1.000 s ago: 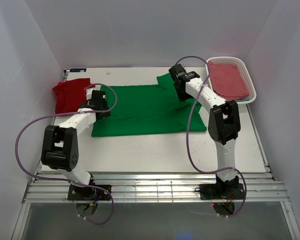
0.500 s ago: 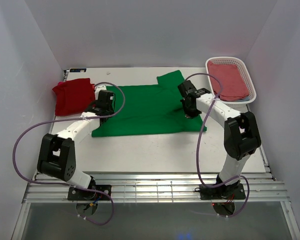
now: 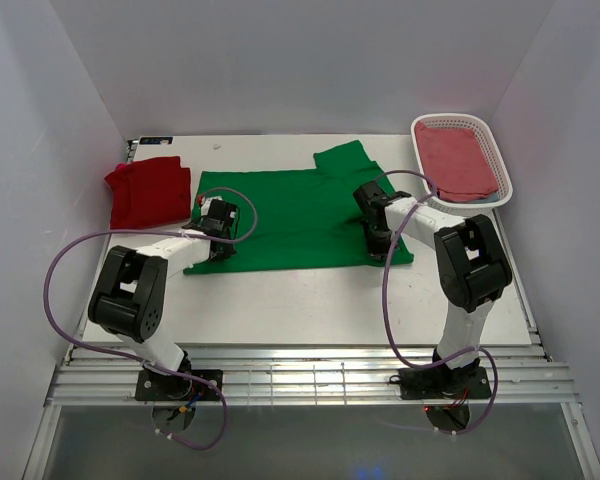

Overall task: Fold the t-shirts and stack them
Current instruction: Fold the tshirt

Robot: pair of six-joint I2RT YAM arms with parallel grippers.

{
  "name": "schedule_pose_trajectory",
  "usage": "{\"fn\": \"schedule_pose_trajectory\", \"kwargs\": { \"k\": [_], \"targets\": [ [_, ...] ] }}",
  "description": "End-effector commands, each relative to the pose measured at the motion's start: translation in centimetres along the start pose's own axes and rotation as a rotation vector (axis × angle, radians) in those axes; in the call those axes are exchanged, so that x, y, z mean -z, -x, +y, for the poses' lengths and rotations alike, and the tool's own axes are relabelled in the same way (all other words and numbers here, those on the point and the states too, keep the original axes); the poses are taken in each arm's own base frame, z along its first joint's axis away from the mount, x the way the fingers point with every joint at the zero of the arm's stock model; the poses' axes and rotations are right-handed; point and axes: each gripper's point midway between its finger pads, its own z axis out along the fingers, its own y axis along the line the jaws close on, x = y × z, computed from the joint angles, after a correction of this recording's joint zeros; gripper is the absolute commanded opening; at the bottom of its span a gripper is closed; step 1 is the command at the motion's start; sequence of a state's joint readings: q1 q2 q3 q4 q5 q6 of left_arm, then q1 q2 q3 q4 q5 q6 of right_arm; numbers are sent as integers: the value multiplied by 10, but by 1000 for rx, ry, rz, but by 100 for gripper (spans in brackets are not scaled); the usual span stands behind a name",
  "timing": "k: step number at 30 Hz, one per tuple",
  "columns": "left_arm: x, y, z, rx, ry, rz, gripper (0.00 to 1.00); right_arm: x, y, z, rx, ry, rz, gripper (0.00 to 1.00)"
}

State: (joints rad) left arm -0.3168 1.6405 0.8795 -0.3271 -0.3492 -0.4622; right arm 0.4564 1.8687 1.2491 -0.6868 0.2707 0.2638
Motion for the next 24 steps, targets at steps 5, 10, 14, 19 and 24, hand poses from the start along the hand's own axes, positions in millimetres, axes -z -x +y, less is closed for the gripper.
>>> {"fn": "schedule_pose_trajectory", "kwargs": {
  "k": [5, 10, 14, 19, 24],
  "targets": [
    [-17, -33, 19, -70, 99, 106, 0, -13, -18, -34, -59, -77, 73, 8],
    [-17, -31, 25, -89, 129, 99, 0, -15, -13, -58, -82, -104, 76, 8],
    [-14, -29, 22, -95, 104, 98, 0, -15, -6, -59, -64, -82, 77, 8],
    [14, 11, -2, -58, -18, -33, 0, 8, 21, -57, -76, -44, -35, 8],
    [57, 81, -23, -13, -109, -193, 0, 56, 61, -52, -96, 11, -182, 8]
  ]
}}
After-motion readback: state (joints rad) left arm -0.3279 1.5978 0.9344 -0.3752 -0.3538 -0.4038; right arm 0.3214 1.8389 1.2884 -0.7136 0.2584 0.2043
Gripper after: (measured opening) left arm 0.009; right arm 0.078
